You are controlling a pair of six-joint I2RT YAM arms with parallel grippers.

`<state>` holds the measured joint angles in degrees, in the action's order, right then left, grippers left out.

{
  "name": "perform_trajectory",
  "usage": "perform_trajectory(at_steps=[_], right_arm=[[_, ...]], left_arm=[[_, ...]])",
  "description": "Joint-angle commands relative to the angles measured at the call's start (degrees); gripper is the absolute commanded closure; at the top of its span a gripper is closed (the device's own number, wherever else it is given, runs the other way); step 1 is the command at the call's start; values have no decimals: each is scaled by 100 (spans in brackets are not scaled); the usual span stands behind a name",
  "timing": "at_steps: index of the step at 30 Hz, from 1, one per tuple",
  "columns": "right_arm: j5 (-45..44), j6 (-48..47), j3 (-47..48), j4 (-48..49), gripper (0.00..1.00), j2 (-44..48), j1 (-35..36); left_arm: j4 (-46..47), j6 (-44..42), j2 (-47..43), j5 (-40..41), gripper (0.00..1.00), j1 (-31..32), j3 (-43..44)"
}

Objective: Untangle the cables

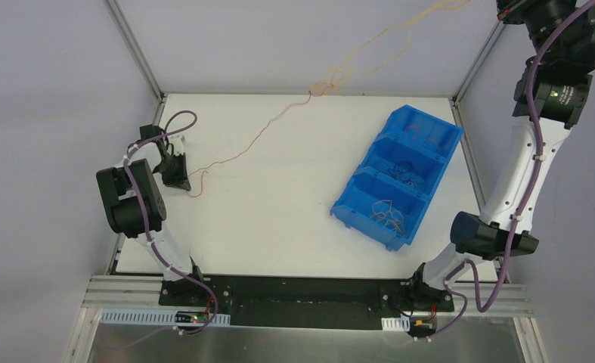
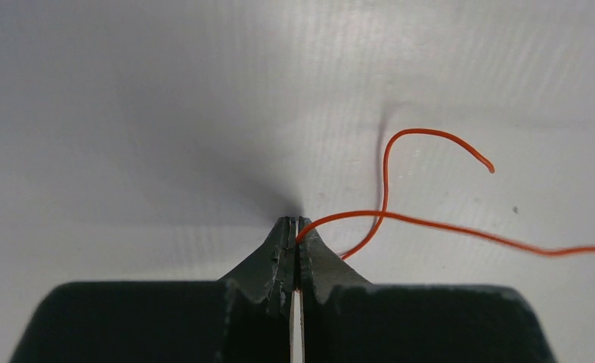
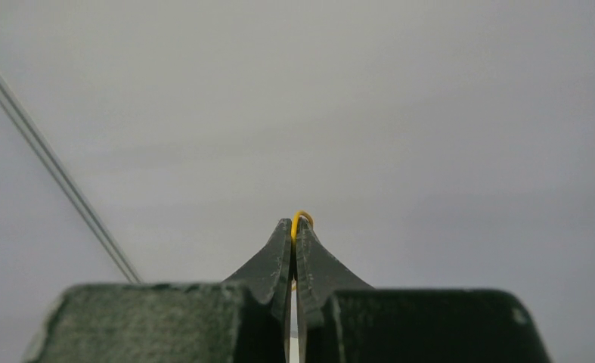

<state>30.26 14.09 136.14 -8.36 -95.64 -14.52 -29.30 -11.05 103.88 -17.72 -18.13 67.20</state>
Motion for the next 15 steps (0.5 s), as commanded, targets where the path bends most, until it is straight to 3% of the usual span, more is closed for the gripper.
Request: perform_trajectory(at_steps=[1, 15], right_arm=[[-184, 1, 256, 346, 100, 25, -233], [3, 282, 173, 538, 100, 277, -437]], left_arm=[[-177, -299, 83, 533, 100, -249, 155], [-190, -502, 320, 786, 100, -484, 233]])
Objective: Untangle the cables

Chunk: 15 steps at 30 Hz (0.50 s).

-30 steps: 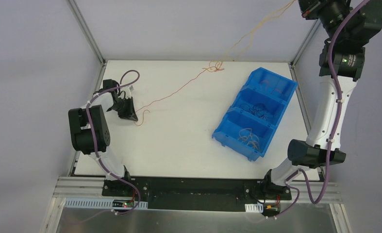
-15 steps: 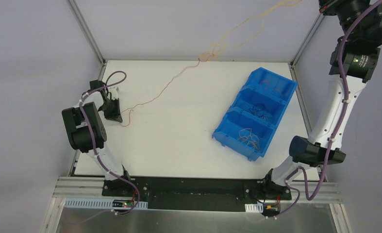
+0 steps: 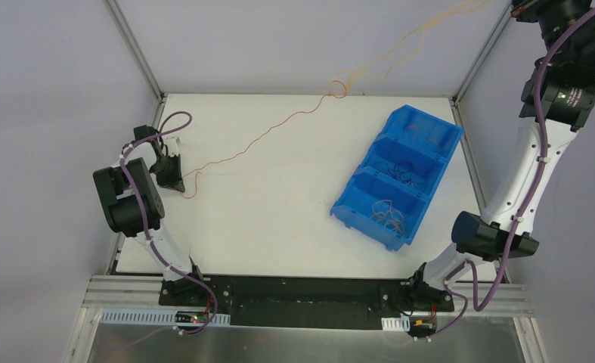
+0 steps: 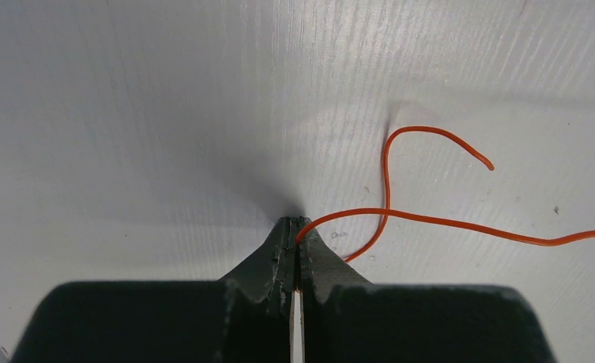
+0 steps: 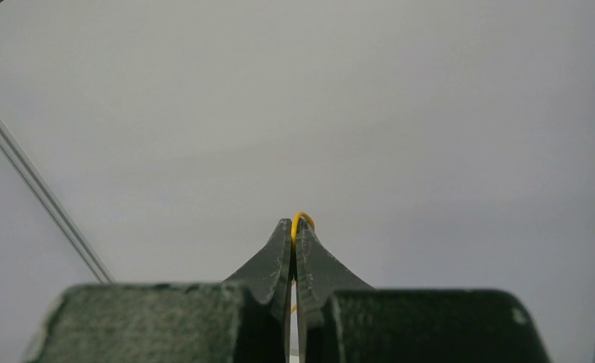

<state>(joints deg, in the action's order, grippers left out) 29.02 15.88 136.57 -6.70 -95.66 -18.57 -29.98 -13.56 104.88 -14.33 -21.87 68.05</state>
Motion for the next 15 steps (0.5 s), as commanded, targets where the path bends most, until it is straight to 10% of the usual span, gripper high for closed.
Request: perform_trajectory(at_steps=[1, 15], right_arm=[[105, 54, 184, 358, 100, 273, -31], [-1284, -1200, 91, 75, 100, 253, -392]], left_arm=[[-122, -331, 263, 539, 100, -119, 156], [-79, -737, 490, 1268, 100, -640, 214]])
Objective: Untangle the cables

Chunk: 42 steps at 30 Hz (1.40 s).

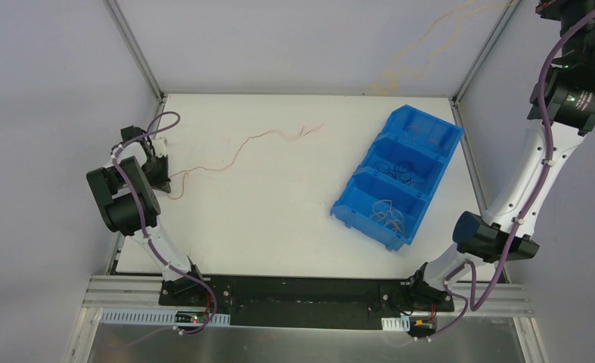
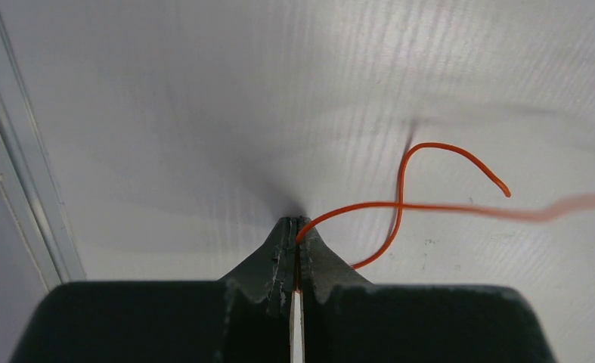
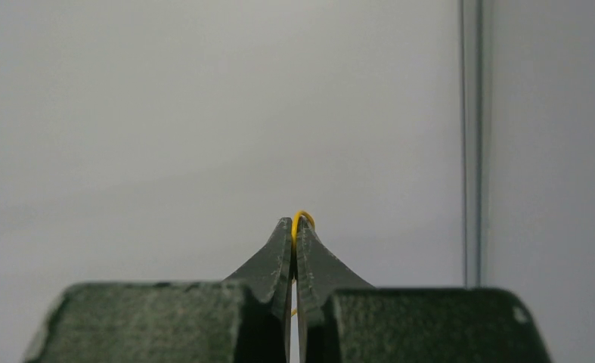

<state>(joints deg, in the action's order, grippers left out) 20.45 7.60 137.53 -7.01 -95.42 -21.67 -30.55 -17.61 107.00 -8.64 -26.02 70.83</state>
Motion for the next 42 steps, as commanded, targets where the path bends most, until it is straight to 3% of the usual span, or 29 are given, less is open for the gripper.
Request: perform_trajectory(at_steps=[1, 7, 12, 19, 26, 31, 34, 42], right_arm=[[-496, -395, -44, 90, 100, 221, -89], [-174, -276, -117, 38, 100, 228, -144], [1137, 586, -275, 487, 100, 376, -136], [2166, 1396, -374, 672, 100, 583, -127], [3207, 1982, -1411, 877, 100, 1347, -103], [4138, 2173, -2607, 372, 100, 2075, -100], [4428, 1573, -3156, -629, 100, 2535, -100], [4184, -1866, -3883, -4034, 100, 3402, -100]], left_arm=[[-14, -373, 285, 747, 100, -246, -75], [-4, -446, 235, 728, 100, -381, -111], [-21, -185, -101, -1, 100, -300, -212], [-21, 122, -845, -1192, 100, 256, -355], [-13, 324, -1234, -1890, 100, 1124, -319], [-13, 248, -1159, -1941, 100, 1506, -359], [-12, 253, -1016, -1930, 100, 1507, -334], [-13, 353, -815, -1974, 100, 1559, -203]])
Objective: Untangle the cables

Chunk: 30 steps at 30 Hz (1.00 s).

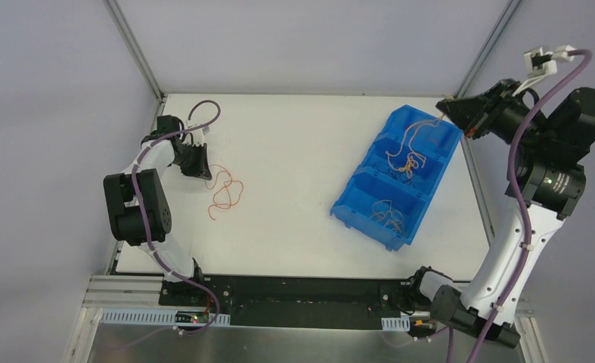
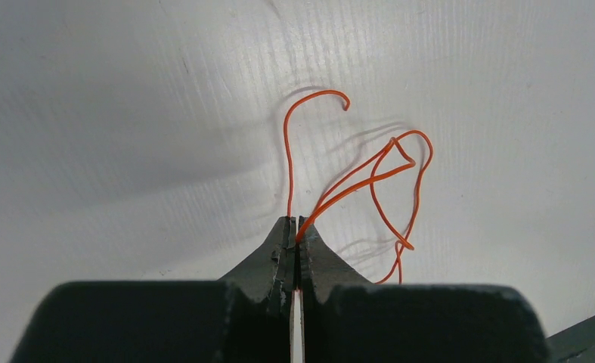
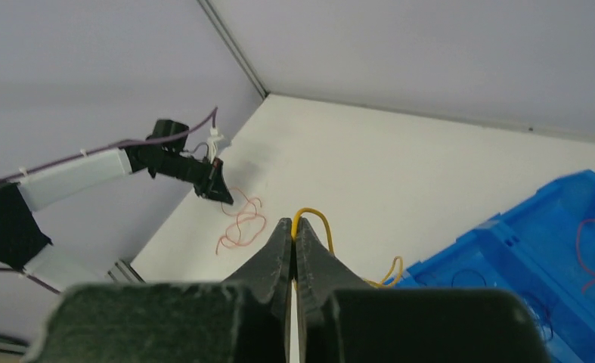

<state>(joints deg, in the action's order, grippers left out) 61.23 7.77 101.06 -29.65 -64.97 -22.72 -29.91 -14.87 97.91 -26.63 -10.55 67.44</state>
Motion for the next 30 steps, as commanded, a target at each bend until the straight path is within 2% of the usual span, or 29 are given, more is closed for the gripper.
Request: perform_trajectory(at_steps=[1, 6, 10, 15, 19, 20, 21, 23, 25, 27, 30], right_arm=[[57, -2103, -365, -1970, 100, 418, 4], [-179, -2093, -1107, -1760, 100, 748, 4], [-162, -2208, -1210, -1900, 100, 705, 13], [-465, -3084, -1752, -2712, 100, 615, 52], [-791, -3931, -2285, -3283, 100, 587, 75], [-801, -4077, -2337, -3417, 93, 569, 91], [-791, -4153, -2358, -3526, 80, 546, 103], [-737, -4138, -2334, -3590, 45, 479, 194], [-744, -4013, -2295, -3470, 24, 416, 396], [-805, -3732, -2331, -3115, 16, 391, 687], [-899, -3030, -2513, -2101, 9, 433, 1192]], left_arm=[[-76, 97, 115, -178, 100, 11, 146], [-76, 167, 197, -166, 100, 39, 171], [-76, 173, 171, -179, 100, 44, 127], [-83, 193, 101, -397, 100, 63, 95], [-100, 30, -273, -1139, 100, 234, 39], [-102, -23, -426, -1340, 100, 354, 13], [-115, -52, -588, -1583, 100, 501, 0], [-111, -62, -866, -1915, 100, 828, 28], [-112, -5, -1093, -2139, 100, 1184, 122], [-111, 163, -1263, -2309, 100, 1532, 325], [-111, 527, -1398, -2639, 100, 1963, 879]])
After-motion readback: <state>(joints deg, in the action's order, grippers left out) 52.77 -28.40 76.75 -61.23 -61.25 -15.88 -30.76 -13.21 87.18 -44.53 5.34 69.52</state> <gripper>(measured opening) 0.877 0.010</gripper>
